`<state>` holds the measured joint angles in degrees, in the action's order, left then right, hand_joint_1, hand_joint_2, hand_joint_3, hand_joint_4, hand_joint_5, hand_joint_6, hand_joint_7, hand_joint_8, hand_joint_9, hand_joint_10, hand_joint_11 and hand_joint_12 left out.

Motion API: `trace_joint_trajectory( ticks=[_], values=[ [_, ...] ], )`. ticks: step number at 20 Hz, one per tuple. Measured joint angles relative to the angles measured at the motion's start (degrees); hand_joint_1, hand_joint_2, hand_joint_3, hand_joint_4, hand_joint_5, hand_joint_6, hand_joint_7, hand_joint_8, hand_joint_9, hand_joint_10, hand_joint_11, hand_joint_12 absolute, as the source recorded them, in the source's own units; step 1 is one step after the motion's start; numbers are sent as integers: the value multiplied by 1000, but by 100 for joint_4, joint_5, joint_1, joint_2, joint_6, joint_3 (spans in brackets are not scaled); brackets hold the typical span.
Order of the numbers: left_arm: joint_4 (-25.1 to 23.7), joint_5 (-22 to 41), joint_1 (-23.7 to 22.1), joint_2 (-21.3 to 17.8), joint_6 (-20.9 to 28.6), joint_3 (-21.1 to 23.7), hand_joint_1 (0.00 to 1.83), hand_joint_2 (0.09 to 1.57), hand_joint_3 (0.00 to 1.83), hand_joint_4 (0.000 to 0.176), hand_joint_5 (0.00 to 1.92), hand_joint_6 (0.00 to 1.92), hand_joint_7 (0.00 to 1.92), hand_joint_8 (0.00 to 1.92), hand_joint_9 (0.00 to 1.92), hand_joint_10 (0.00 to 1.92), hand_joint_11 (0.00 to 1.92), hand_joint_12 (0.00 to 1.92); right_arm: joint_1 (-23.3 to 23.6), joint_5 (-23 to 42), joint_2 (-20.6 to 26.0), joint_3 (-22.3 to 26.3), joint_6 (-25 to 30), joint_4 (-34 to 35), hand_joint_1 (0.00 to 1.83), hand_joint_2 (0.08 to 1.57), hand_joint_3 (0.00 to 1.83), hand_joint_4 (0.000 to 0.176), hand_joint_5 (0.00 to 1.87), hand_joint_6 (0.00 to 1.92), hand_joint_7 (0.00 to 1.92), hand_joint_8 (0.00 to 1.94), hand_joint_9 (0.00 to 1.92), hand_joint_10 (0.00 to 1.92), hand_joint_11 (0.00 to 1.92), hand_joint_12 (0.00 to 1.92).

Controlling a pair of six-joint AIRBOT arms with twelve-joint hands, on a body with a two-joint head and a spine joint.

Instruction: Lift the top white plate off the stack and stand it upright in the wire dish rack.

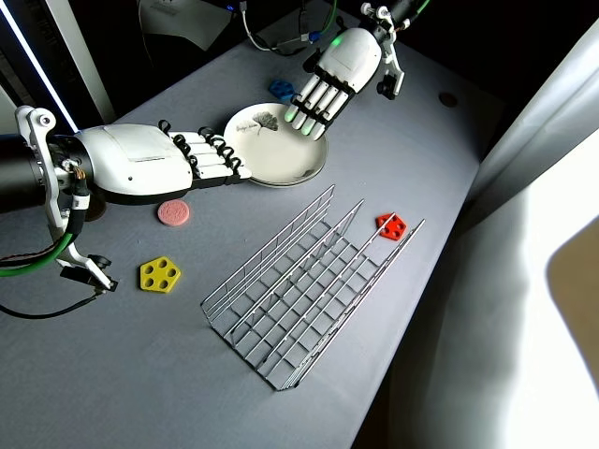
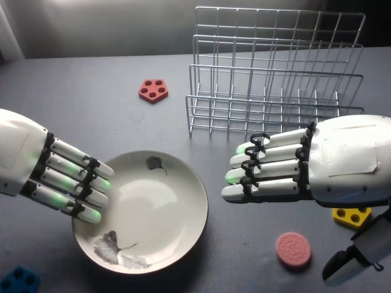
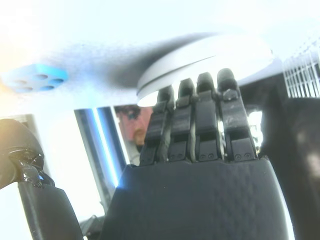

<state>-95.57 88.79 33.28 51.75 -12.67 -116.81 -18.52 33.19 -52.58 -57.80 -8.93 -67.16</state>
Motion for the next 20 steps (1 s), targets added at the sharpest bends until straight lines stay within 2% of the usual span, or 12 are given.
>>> trace_joint_trajectory(
  ticks=[5, 9, 10, 11, 14, 17, 20],
  values=[
    [151, -66, 280, 92, -76, 11, 298, 847, 0, 0, 46, 4, 52, 2, 74, 4, 91, 35, 0, 9, 20, 74, -4, 4, 436, 924, 16, 0, 10, 1, 35, 9, 53, 9, 89, 44],
    [151, -90, 284, 101, -81, 11, 319, 848, 0, 0, 19, 0, 33, 0, 59, 0, 90, 32, 0, -4, 35, 136, -7, 4, 385, 940, 4, 0, 28, 0, 61, 1, 88, 2, 132, 53],
    [151, -94, 286, 101, -81, 11, 324, 842, 0, 0, 23, 3, 38, 4, 66, 4, 94, 33, 0, -11, 33, 136, -17, 2, 419, 932, 0, 0, 32, 3, 65, 3, 89, 1, 137, 54],
    [149, -101, 286, 103, -79, 11, 314, 835, 0, 0, 70, 7, 90, 7, 111, 9, 132, 46, 0, -11, 33, 136, -66, 4, 432, 927, 0, 0, 14, 0, 41, 0, 64, 0, 117, 44],
    [208, -153, 302, 142, -57, 13, 287, 839, 2, 0, 69, 3, 76, 0, 97, 2, 127, 42, -72, -20, -35, 175, -372, 63, 424, 931, 0, 0, 16, 2, 38, 1, 67, 2, 127, 44],
    [533, -240, 566, 208, -55, 72, 278, 849, 5, 0, 58, 0, 68, 0, 69, 0, 100, 29, -107, -11, -205, 118, -472, 44, 435, 936, 2, 0, 23, 4, 45, 3, 67, 2, 133, 45],
    [973, -433, 800, 278, -59, 328, 314, 848, 3, 0, 69, 4, 72, 2, 86, 7, 109, 32, -107, -20, -385, -87, -490, 107, 443, 935, 1, 0, 30, 4, 45, 2, 68, 4, 142, 46]
  ],
)
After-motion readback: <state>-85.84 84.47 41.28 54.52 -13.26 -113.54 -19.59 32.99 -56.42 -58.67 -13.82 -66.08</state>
